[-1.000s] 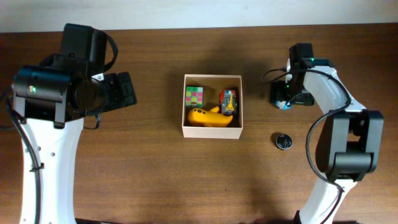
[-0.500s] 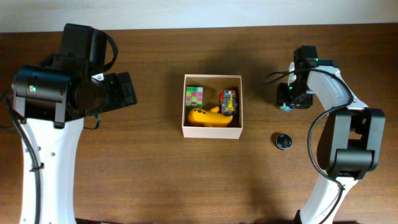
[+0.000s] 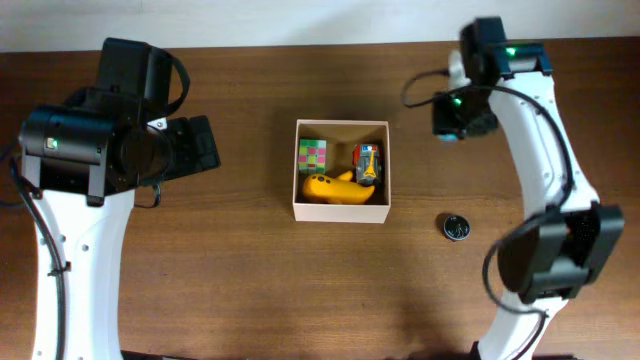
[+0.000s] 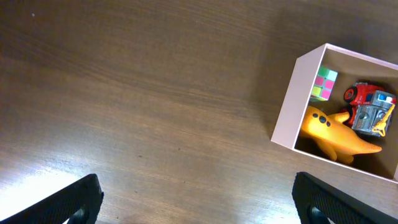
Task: Pack container
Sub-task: 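Grasp the blue ball with the right gripper, then drop the blue ball into the box center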
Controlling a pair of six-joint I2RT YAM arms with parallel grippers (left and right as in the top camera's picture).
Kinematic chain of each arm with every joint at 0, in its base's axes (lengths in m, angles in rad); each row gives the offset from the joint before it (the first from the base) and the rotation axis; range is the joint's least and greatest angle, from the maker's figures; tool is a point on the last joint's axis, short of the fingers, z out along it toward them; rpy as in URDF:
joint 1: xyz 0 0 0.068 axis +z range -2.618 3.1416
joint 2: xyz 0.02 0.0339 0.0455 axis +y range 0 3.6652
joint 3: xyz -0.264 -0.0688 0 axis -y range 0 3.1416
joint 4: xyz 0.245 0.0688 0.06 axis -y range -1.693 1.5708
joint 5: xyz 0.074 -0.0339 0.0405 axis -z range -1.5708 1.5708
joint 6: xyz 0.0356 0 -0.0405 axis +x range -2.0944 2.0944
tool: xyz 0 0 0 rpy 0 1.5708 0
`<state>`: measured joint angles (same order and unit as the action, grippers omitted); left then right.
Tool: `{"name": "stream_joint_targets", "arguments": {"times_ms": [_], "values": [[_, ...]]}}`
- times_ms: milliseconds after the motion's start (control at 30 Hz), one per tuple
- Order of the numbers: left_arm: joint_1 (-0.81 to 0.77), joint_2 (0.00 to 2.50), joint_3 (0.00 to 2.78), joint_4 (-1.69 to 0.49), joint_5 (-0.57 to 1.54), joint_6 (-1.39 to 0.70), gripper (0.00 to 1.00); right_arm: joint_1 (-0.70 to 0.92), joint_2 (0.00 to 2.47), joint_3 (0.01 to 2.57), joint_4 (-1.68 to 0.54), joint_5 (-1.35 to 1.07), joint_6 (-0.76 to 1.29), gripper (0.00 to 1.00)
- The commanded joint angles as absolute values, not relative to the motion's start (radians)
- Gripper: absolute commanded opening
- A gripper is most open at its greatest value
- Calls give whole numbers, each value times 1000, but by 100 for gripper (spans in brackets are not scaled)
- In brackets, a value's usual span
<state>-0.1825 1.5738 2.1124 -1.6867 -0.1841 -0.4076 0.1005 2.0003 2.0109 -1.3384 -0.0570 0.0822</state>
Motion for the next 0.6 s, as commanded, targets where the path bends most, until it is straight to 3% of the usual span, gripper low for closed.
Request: {"name": "stream_joint_targets", "arguments": {"times_ms": [0, 233, 567], "values": [[-178, 1569, 2120, -1687, -191, -395, 99, 205, 1943, 2065, -1354, -106, 86, 42], [-178, 1569, 2120, -1687, -191, -395, 99, 377, 1979, 2062, -1338, -120, 87, 43], [-178, 1569, 2120, -1687, -191, -395, 99, 445, 2137, 2051, -1288, -120, 129, 43]]}}
